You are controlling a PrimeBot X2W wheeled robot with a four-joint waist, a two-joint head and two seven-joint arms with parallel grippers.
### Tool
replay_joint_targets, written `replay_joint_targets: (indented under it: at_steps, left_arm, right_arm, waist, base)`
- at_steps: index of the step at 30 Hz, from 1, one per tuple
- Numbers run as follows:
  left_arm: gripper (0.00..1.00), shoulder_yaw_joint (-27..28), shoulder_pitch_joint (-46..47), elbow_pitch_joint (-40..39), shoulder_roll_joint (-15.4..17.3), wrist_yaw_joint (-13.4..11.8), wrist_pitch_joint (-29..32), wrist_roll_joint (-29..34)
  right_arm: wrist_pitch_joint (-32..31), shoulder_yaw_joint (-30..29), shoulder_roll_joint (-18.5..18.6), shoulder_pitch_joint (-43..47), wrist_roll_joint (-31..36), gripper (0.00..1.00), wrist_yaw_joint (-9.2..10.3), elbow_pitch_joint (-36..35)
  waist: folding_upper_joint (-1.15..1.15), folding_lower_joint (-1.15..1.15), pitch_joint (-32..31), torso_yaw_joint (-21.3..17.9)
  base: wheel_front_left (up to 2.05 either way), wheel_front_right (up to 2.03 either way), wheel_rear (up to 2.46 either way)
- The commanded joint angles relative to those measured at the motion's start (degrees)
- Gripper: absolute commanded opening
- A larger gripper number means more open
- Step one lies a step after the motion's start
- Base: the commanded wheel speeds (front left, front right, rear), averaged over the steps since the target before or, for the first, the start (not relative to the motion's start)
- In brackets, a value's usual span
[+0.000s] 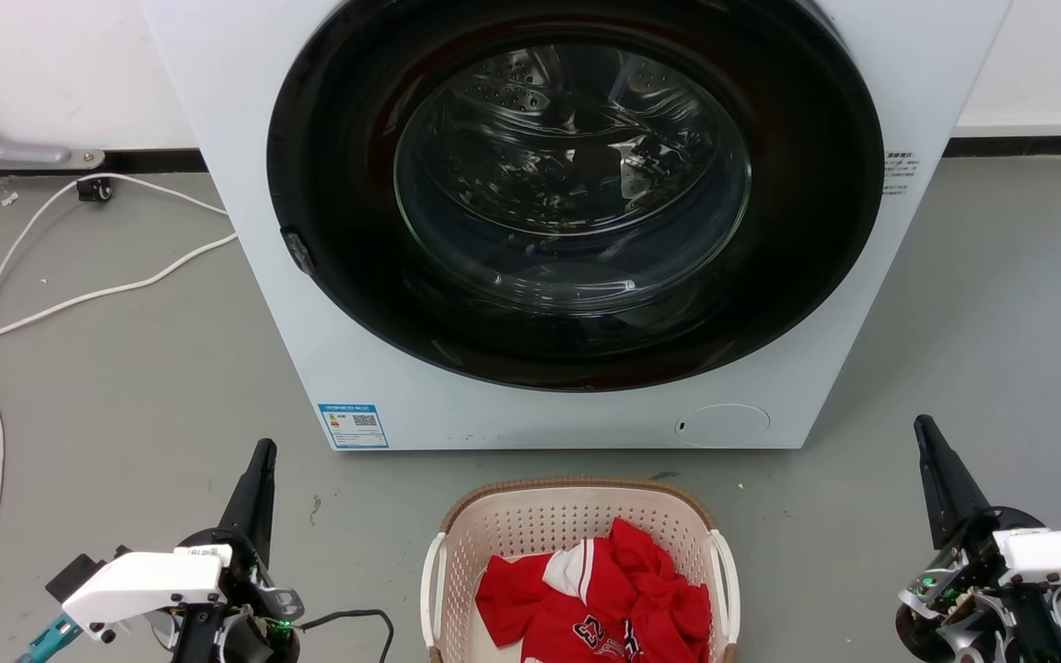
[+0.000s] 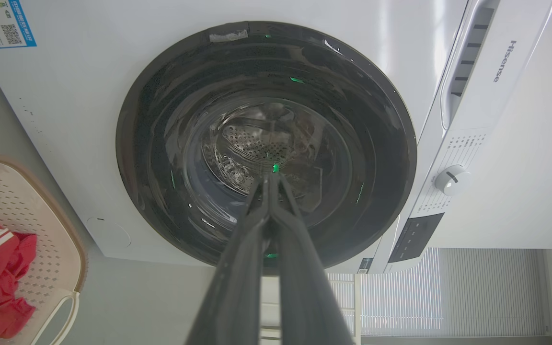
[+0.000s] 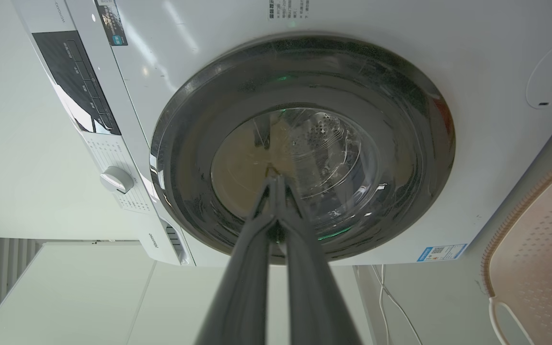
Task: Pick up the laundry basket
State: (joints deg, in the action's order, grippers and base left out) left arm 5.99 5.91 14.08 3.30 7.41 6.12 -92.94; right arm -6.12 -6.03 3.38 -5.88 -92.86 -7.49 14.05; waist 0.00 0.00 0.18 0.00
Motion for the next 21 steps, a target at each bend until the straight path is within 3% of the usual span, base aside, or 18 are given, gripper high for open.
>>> replay_joint_targets:
  at_steps: [1,11,12,21]
  left_arm:
    - [0.00,0.2,0.6,0.1,0.0,0.2,0.2,0.2]
    - [0.00,0.2,0.6,0.1,-0.1,0.2,0.3,0.3]
    - [1.00,0.1,0.0,0.0,-0.1,0.0,0.0,0.0]
    - [1.00,-0.7,-2.4,0.7,-0.5,0.0,-1.5,0.8]
  right_arm:
    - [-0.2,-0.1,-0.2,-0.7,0.1,0.00,0.00,0.1]
    - [-0.3,-0.2,-0.3,-0.7,0.2,0.00,0.00,0.1]
    - [0.0,-0.1,0.0,0.0,0.1,1.00,0.00,0.0]
    - [1.5,0.7,-0.2,2.8,0.5,1.00,0.01,0.6]
  waist:
    - [0.00,0.00,0.0,0.0]
    - [0.00,0.00,0.0,0.0]
    - [0.00,0.00,0.0,0.0]
    - [0.00,0.00,0.0,0.0]
  base:
    - [0.00,0.00,0.00]
    - [0.00,0.00,0.00]
    - [0.00,0.00,0.00]
    - [0.00,0.00,0.00]
